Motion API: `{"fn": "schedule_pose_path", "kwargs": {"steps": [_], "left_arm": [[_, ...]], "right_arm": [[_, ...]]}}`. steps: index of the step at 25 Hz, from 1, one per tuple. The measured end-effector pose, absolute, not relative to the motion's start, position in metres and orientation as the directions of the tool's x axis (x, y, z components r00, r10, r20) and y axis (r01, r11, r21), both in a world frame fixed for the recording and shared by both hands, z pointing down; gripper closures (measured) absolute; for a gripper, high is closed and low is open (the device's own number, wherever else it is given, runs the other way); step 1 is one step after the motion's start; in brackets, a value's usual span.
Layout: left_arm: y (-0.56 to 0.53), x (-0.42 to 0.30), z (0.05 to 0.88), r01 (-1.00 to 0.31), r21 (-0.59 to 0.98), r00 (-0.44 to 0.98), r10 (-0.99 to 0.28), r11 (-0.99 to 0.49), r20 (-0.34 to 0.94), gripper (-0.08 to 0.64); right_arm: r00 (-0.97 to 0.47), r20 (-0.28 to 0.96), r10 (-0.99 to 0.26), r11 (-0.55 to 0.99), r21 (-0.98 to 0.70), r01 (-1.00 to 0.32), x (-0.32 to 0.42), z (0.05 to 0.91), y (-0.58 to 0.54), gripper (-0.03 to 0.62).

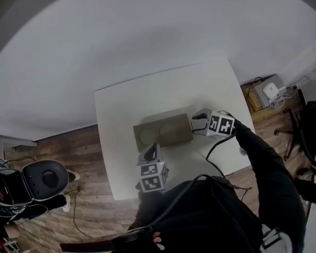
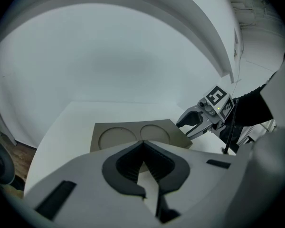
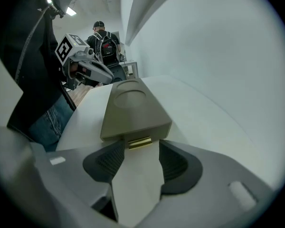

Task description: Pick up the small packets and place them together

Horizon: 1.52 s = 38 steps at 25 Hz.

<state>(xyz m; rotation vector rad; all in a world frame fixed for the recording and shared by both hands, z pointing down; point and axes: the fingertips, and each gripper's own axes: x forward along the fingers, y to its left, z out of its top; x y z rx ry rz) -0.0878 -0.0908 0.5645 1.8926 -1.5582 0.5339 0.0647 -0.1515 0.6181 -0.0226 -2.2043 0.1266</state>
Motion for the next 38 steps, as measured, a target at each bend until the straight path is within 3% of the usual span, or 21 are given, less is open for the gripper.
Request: {"fn": "schedule_pose_path", "kwargs": {"steps": [6, 14, 32, 38], "left_arm": [[-0.094, -0.088, 0.576, -0.973, 0.205, 0.221, -0.686, -0.106, 0.693, 0.559], [-0.092, -0.084, 0.586, -0.969, 0.225, 0.237, -0.642, -0.102, 0.729, 0.56], [-0.095, -0.085, 0.589, -0.974, 0.178, 0.226, -0.69, -0.142, 0.687, 0.56], [-0.092, -0.086, 0.59, -0.965, 0.228, 0.253, -0.683, -0.129, 0.685, 0.56]], "right_arm": [[-0.533, 0.838, 0.12, 0.991, -0.069, 0.115, 0.059, 0.63, -0.148, 0.393], [-0.494, 0.855, 0.156, 0.981, -0.078, 0.175, 0.058, 0.635, -0.146, 0.403], [-0.505, 0.851, 0.142, 0.982, -0.058, 0.178, 0.059, 0.638, -0.15, 0.426], [-0.492, 0.861, 0.13, 0.986, -0.059, 0.157, 0.072, 0.637, -0.151, 0.426]]}}
